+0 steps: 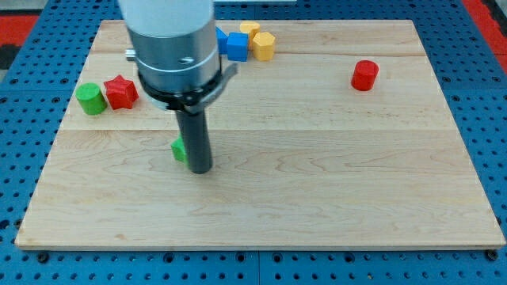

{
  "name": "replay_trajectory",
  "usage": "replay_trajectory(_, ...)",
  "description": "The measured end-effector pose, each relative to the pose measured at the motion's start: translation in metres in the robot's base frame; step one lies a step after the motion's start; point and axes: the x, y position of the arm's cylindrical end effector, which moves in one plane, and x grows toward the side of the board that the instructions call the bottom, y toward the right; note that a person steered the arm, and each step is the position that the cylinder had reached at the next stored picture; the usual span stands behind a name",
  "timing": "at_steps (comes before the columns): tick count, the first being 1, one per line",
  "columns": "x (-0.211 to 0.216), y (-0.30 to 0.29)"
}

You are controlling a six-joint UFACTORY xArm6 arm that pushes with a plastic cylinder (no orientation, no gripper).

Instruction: Move the green star diagonally bottom left to the blue triangle

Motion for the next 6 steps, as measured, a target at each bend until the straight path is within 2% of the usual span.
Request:
replay_trajectory(1, 0.002, -0.020)
replay_trajectory(3, -0.012, -0.005)
replay_trajectory(4, -0.043, -0.024)
replay_trajectory(5, -0.052, -0.023)
replay_trajectory(6, -0.042, 0.010)
